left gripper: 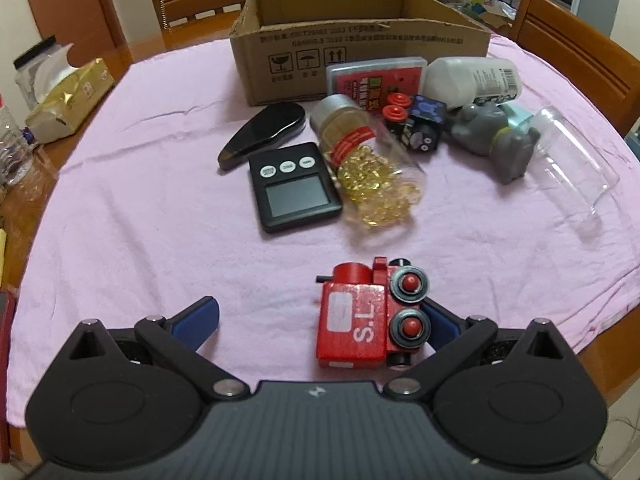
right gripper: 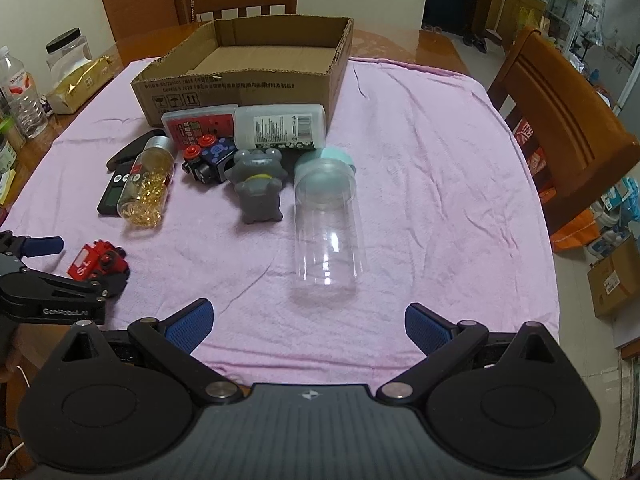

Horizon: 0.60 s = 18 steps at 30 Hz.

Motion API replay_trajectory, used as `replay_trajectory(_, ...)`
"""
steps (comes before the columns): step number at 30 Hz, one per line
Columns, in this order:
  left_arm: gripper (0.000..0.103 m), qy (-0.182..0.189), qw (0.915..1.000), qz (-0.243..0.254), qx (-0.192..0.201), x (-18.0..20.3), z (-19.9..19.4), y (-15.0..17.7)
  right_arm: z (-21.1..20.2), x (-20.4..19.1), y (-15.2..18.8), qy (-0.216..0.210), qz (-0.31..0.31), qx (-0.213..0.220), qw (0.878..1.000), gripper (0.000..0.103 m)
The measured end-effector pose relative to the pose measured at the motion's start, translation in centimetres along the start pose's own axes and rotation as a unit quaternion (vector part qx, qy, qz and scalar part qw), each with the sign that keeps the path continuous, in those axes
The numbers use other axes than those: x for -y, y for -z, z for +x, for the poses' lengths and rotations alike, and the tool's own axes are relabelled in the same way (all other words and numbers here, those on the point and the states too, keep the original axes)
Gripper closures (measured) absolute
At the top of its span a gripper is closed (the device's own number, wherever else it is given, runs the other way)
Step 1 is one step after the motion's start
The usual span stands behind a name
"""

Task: Organize rigid objects
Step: 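Close the left gripper on the red toy train while the right gripper grasps the clear jar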

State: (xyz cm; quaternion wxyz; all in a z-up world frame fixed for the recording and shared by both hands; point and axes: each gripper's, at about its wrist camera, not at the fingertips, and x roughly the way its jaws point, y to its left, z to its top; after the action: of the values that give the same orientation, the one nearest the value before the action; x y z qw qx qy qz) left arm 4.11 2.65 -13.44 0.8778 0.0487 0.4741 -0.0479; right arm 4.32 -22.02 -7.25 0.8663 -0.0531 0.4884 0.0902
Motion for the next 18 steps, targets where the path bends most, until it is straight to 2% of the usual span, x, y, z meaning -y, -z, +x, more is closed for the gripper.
replay_trajectory(2,0.001,0.016,0.9997,-0.016,-0.007,-0.8,0.2,0.0,0.2,-0.1,-0.4,0.004,-0.003,0.001,1.0,0.0)
replay_trajectory(7,0.0,0.017,0.9997,-0.007,-0.012,-0.9,0.3,-0.1,0.6,-0.3,-1.8,0.0,-0.025,0.007,1.0,0.0)
replay_trajectory(11,0.001,0.02,0.9996,-0.005,-0.017,-1.0,0.3,-0.2,1.0,-0.5,-3.6,-0.028,-0.072,0.019,0.997,0.0)
replay_trajectory(14,0.001,0.022,0.9996,-0.011,-0.015,-1.1,0.1,-0.1,2.3,-0.5,-5.6,-0.054,-0.126,0.018,0.99,0.0)
replay_trajectory(18,0.001,0.029,0.9989,-0.032,-0.015,-0.7,-0.4,0.0,4.4,-0.4,-8.5,-0.098,-0.214,0.004,0.972,0.0)
